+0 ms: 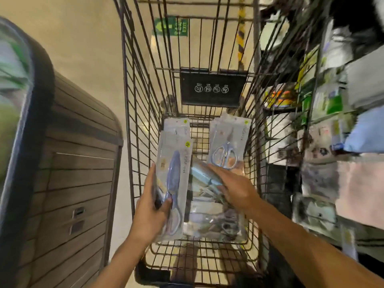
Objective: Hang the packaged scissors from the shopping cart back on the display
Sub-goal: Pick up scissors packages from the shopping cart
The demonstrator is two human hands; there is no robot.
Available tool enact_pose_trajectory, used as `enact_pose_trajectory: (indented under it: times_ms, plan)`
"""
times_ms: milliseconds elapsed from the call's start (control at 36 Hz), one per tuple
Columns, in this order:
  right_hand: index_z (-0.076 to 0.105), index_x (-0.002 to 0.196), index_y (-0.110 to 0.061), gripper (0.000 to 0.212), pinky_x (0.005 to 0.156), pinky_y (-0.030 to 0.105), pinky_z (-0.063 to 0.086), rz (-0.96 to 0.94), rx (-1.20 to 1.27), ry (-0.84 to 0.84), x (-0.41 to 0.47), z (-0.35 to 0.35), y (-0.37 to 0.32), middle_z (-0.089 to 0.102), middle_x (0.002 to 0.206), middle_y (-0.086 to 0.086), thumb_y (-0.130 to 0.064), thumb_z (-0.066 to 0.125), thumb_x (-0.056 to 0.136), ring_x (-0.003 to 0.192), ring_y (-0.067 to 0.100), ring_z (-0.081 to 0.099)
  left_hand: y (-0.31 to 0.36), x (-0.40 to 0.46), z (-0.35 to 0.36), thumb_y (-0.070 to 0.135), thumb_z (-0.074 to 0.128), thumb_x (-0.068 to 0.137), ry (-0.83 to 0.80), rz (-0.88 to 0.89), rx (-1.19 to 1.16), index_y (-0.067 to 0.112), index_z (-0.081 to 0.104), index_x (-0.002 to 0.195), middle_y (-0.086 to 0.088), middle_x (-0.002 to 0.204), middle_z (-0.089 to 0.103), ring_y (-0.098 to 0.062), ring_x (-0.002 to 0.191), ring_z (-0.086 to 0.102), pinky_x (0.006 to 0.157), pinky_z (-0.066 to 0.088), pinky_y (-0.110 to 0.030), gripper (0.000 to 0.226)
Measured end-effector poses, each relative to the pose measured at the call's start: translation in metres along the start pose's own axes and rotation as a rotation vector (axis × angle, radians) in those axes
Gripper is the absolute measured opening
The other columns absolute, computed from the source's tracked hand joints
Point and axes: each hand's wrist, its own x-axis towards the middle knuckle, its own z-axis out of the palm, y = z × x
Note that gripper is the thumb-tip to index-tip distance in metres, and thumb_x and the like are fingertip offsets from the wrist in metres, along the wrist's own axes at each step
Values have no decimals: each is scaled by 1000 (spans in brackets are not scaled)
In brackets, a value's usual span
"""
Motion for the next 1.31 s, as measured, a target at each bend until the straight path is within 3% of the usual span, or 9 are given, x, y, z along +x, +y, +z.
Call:
enact_pose_trajectory:
  times_ms: [111,306,417,500,667,806,972,1167,1306]
  plan:
    - [23,152,-52,76,100,40,52,121,169,92,-30,-41,-15,56,145,-2,-26,67,96,123,25,61,40,-7,-10,2,66,92,8,49,20,45,14,157,23,151,43,9,135,41,96,41,-2,93]
    - [31,156,-32,74,101,19,44,284,586,351,-102,-99,-60,39,145,-18,-24,70,95,129,6,45,113,-26,-31,3,72,89,-23,234,62,27,21,159,37,148,37,18,135,34,98,32,3,90]
    - [35,153,-31,76,104,5,33,291,723,537,-151,-117,-87,36,150,-16,-17,75,91,137,4,36,149,-47,-40,9,75,88,-56,312,84,31,22,159,18,158,35,-5,145,34,115,36,-25,91]
    - [53,139,-47,80,107,40,50,269,936,666,-188,-124,-105,49,150,-10,-38,91,69,140,19,47,169,-67,-45,10,75,87,-94,367,65,40,24,156,32,149,41,-2,139,43,114,42,-39,91]
    - [38,144,-56,75,111,52,46,273,916,796,-261,-113,-131,46,152,-20,-23,77,90,139,12,47,186,-107,-43,19,77,85,-150,428,65,50,23,153,7,155,44,-18,139,48,110,44,-54,92]
    - [37,149,-48,75,116,46,41,262,926,907,-315,-97,-148,48,152,-13,-28,77,88,139,10,48,190,-147,-30,22,78,83,-235,494,66,48,24,154,16,155,42,-14,137,48,109,45,-54,92]
    - [39,150,-31,73,103,9,43,230,930,1116,-393,-68,-174,50,143,-32,-7,73,91,134,-5,48,193,-211,-5,25,79,79,-304,597,86,53,25,151,17,154,40,-17,141,44,113,40,-54,94]
    - [41,150,-30,73,104,18,47,233,977,1336,-492,-13,-199,51,146,-24,-5,73,90,135,2,50,183,-294,11,33,77,82,-460,723,158,63,20,148,23,160,28,-17,146,36,114,38,-57,92]
    - [39,151,-31,74,97,6,43,272,990,1454,-553,23,-223,45,151,-20,-4,72,90,133,-7,47,175,-349,20,30,77,84,-572,784,186,58,23,150,23,159,31,-11,146,37,115,38,-53,90]
